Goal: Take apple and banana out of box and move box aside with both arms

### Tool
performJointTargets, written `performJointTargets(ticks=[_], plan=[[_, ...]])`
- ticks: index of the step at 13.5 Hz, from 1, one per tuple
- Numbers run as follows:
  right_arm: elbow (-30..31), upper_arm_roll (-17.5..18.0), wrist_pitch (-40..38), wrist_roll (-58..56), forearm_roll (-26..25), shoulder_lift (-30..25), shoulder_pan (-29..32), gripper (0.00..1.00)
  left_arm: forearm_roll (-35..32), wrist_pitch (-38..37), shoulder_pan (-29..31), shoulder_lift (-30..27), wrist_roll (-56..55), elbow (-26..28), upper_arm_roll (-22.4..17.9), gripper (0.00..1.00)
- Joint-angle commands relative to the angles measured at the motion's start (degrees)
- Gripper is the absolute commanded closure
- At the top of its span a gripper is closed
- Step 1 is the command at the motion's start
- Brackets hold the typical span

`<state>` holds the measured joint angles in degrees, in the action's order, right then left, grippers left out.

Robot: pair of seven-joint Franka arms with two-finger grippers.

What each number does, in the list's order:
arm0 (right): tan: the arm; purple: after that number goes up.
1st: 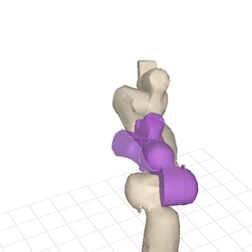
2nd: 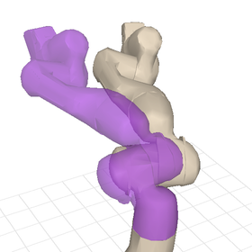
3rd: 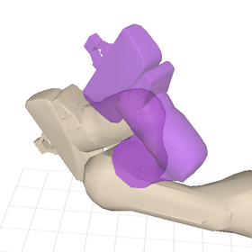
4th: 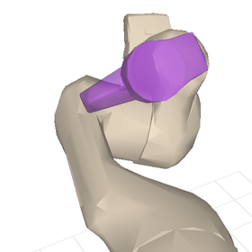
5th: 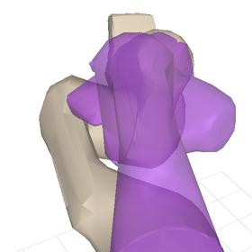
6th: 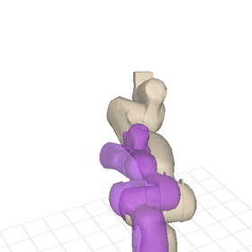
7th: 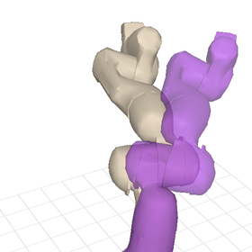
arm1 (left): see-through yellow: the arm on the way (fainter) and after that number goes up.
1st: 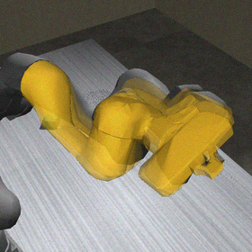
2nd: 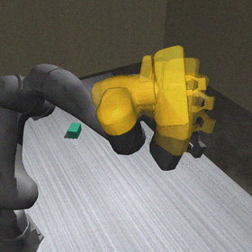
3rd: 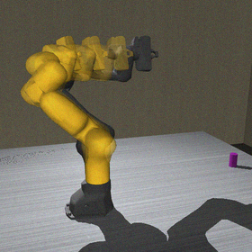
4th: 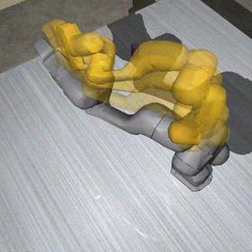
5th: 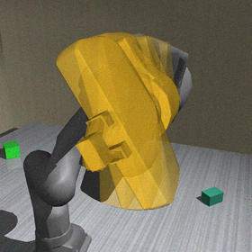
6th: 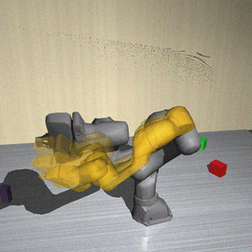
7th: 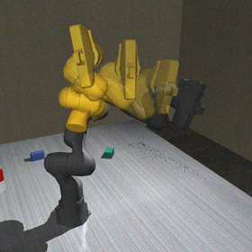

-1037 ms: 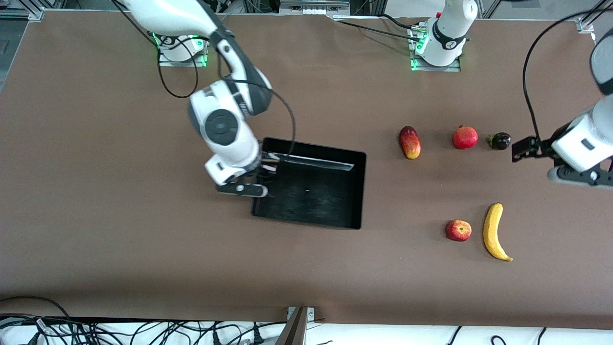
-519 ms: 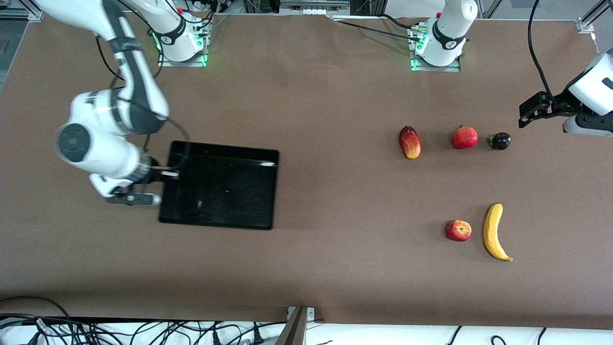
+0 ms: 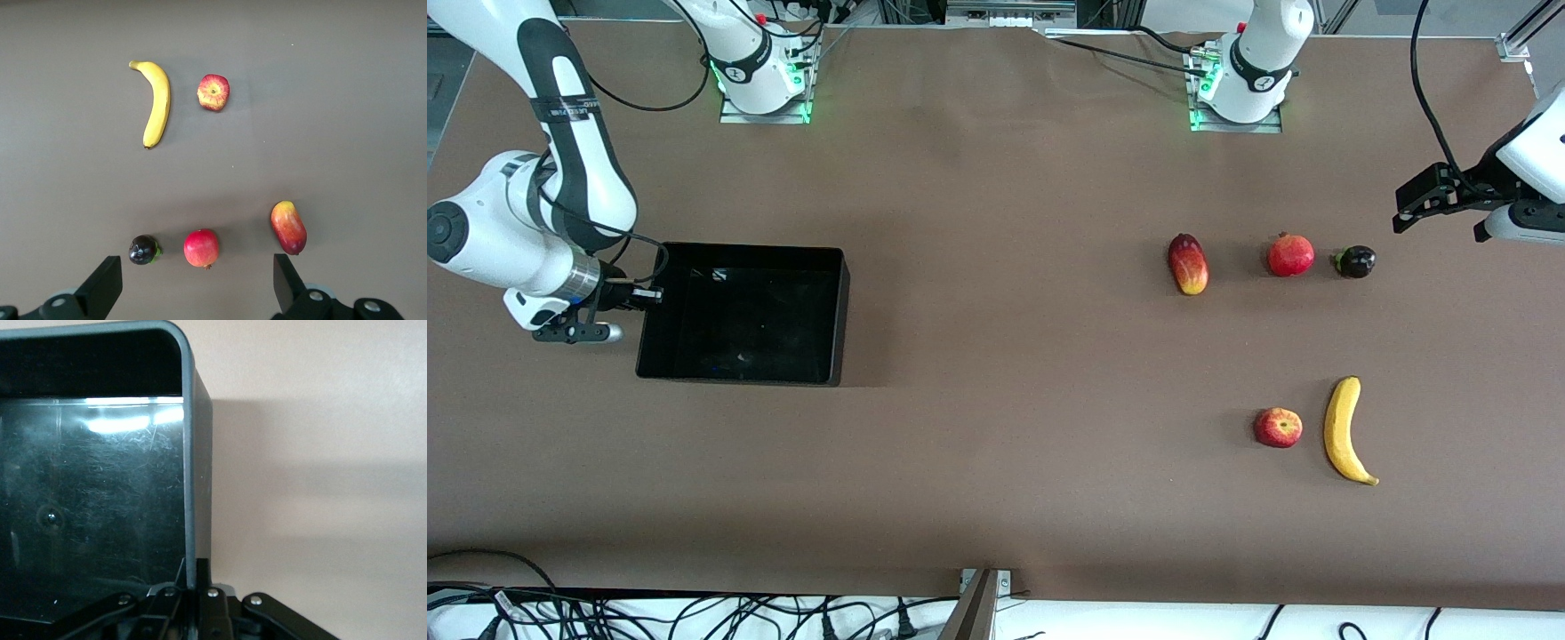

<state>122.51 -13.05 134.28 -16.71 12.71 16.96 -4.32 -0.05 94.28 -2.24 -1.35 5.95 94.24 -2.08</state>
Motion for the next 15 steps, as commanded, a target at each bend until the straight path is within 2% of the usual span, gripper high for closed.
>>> performJointTargets(ticks=[1,2,3,4,8,11,13,15], plan=[[7.8,-0.5,5.7,-0.5,1.7,-5.1,-1.0,1.00,1.2,-1.9,-1.0,-1.8,2.3,0.3,-0.9,0.00],[8.0,-0.6,5.5,-0.3,1.7,-5.0,-1.0,1.00,1.2,-2.4,-1.0,-1.9,2.6,0.2,-0.5,0.00],[8.0,-0.7,5.1,-0.2,1.7,-5.0,-1.0,0.21,1.1,-3.4,-1.1,-1.9,1.8,-0.2,0.0,0.00],[7.7,-1.0,3.5,-0.3,1.6,-5.1,-0.9,0.00,0.8,-3.7,-1.4,-2.0,0.9,-0.4,0.2,0.00],[3.0,-1.1,-2.1,-0.5,-2.0,-5.6,-1.2,0.00,0.9,-3.8,-2.6,-3.2,-3.6,-0.4,-0.3,0.00],[-13.4,-1.4,-22.5,1.0,-7.2,-5.4,-1.1,0.00,0.7,-3.8,-4.9,-3.7,-5.2,-0.7,-2.3,0.00],[-22.1,-0.9,-31.3,0.9,-12.5,-5.3,-2.0,0.00,0.7,-3.8,-4.8,-3.7,-5.1,-0.7,-2.2,0.00],[-28.4,-1.1,-37.0,0.1,-14.4,-5.3,-3.6,0.00,0.6,-3.8,-4.7,-3.7,-4.9,-0.7,-2.1,0.00]])
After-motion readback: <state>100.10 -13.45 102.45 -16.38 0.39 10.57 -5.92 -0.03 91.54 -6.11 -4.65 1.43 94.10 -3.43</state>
